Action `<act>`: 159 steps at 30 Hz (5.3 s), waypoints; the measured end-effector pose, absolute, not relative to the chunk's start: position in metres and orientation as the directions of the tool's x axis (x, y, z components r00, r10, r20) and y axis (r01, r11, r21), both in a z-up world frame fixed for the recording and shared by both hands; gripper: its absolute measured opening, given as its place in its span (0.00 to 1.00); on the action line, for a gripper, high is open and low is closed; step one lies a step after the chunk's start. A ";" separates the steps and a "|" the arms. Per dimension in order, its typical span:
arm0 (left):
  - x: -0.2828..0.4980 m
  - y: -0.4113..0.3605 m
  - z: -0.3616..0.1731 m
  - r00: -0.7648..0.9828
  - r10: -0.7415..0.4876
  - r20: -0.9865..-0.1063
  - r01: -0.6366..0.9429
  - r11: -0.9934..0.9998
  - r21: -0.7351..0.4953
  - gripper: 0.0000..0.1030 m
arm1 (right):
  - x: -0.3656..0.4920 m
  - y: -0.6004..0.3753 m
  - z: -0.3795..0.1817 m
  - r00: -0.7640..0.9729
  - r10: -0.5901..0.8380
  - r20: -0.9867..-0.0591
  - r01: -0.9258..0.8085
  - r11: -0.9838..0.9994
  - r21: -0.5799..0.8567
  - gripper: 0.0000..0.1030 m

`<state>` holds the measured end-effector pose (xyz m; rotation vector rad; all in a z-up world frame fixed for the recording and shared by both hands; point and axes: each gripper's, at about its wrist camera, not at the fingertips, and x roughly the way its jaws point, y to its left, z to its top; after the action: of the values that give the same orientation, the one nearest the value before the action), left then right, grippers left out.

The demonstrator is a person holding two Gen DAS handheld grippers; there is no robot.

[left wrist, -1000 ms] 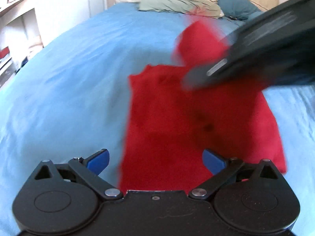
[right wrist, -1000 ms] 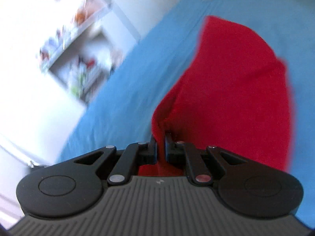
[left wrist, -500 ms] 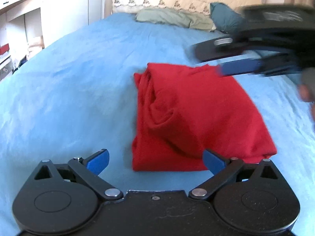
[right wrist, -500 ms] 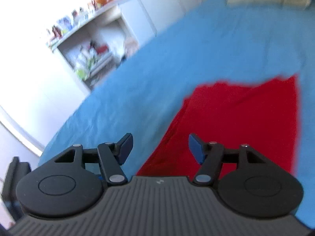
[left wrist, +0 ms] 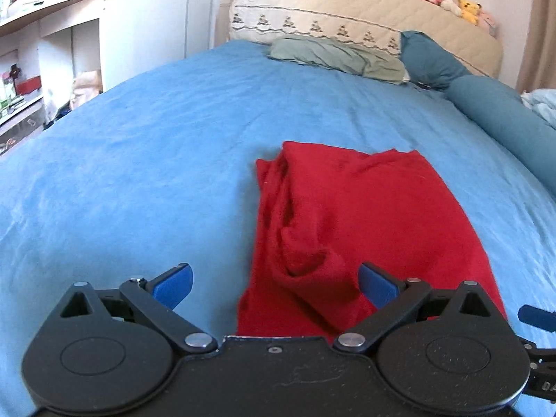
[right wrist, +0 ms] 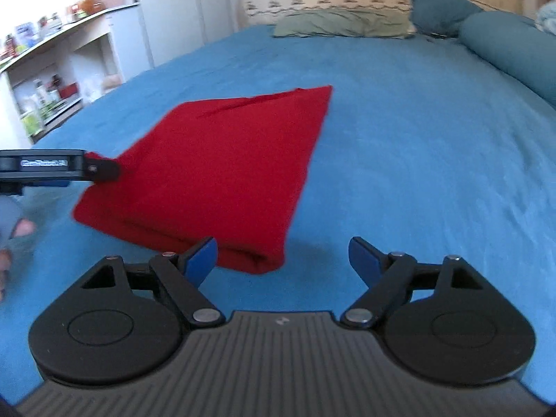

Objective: Fold small clothes

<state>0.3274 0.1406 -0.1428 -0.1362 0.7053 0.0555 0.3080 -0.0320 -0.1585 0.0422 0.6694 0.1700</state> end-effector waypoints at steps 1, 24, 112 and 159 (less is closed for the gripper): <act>0.327 0.144 -0.143 0.758 0.011 -0.652 -0.108 0.988 -0.108 1.00 | 0.313 -0.031 -0.162 0.768 0.147 -0.624 -0.131 0.989 0.072 0.94; 0.304 0.166 -0.152 0.620 0.106 -0.778 -0.201 0.979 -0.026 0.99 | 0.301 -0.072 -0.160 0.718 0.225 -0.658 -0.225 0.970 0.086 0.96; 0.259 0.031 -0.160 0.641 -0.111 -0.760 0.031 0.992 -0.119 0.88 | 0.223 -0.211 -0.171 0.710 0.232 -0.665 -0.083 0.965 0.248 0.89; -0.015 -0.006 -0.002 0.786 0.048 -0.616 0.025 0.994 0.109 1.00 | -0.045 -0.149 -0.005 0.691 -0.057 -0.721 0.085 0.996 0.003 1.00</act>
<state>-0.0149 -0.0057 -0.0018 0.1130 0.6664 0.0127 -0.0452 -0.1494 -0.0049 0.0368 0.8040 -0.0798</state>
